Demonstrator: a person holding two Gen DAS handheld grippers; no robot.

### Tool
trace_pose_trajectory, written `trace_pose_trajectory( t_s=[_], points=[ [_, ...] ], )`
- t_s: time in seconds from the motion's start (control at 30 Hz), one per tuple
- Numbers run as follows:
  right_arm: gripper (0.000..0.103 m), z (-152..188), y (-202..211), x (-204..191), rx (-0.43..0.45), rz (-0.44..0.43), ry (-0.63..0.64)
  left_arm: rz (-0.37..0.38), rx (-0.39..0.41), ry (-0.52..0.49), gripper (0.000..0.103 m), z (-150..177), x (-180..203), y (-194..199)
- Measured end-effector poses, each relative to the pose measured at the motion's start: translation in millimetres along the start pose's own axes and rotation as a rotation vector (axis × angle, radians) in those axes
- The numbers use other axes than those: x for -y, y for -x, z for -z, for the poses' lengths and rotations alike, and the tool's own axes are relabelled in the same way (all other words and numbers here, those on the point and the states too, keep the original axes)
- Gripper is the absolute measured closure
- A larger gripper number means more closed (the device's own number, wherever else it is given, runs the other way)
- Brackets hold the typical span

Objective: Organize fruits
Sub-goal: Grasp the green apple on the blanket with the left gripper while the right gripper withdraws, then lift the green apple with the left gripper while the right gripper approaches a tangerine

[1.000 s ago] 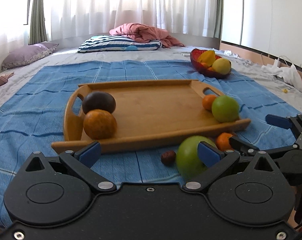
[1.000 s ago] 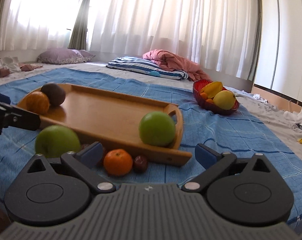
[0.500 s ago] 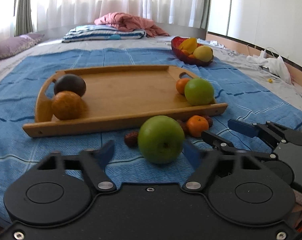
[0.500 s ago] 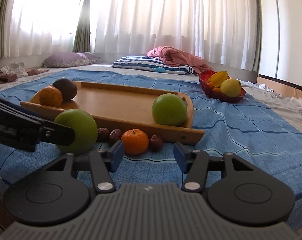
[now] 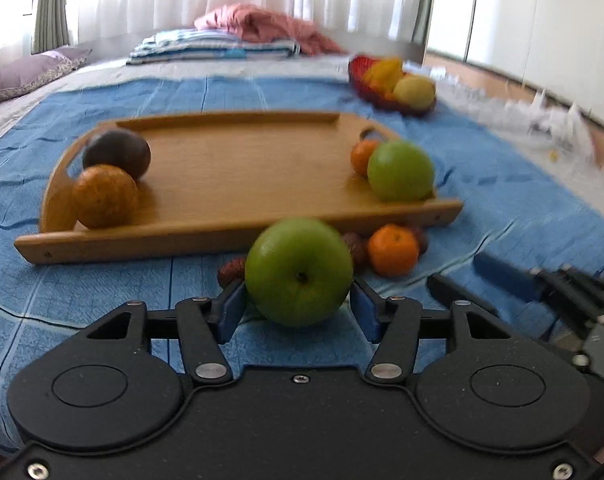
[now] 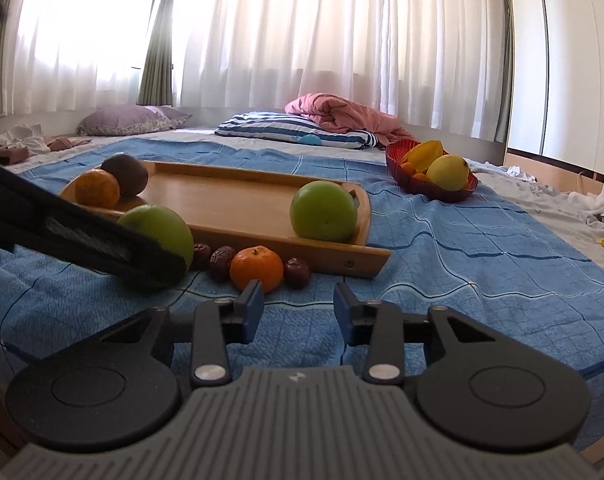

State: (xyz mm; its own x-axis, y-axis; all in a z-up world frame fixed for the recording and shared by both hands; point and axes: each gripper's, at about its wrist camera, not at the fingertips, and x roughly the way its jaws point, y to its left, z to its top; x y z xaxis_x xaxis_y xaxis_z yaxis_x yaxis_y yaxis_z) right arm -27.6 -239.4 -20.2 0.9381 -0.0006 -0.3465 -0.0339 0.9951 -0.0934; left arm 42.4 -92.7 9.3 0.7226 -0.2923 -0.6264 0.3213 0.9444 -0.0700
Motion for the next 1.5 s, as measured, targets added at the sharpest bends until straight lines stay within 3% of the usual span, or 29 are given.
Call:
trace_pose_trajectory(
  t_s=[0.47, 0.7, 0.83, 1.13, 1.3, 1.5],
  points=[
    [0.057, -1.7, -5.3, -10.3, 0.013, -0.026, 0.023, -0.036, 0.033, -0.011, 0.051, 8.1, -7.1, 14.8],
    [0.057, -3.7, -13.2, -14.8, 0.026, -0.015, -0.017, -0.116, 0.114, -0.003, 0.053, 12.8, -22.7, 31.2],
    [0.057, -5.4, -18.8, -19.9, 0.022, -0.017, -0.026, -0.149, 0.155, -0.021, 0.049, 13.9, -24.2, 35.1],
    [0.057, -7.6, -32.5, -25.0, -0.004, -0.019, -0.047, -0.116, 0.137, 0.010, 0.044, 15.4, -27.3, 23.8],
    [0.057, -9.2, -37.8, -24.6, -0.006, -0.018, -0.061, -0.082, 0.131, 0.079, 0.044, 17.0, -36.6, 17.0],
    [0.056, -10.4, -45.1, -23.6, -0.018, -0.017, -0.085, -0.091, 0.128, 0.072, 0.044, 16.0, -36.0, 11.9]
  ],
)
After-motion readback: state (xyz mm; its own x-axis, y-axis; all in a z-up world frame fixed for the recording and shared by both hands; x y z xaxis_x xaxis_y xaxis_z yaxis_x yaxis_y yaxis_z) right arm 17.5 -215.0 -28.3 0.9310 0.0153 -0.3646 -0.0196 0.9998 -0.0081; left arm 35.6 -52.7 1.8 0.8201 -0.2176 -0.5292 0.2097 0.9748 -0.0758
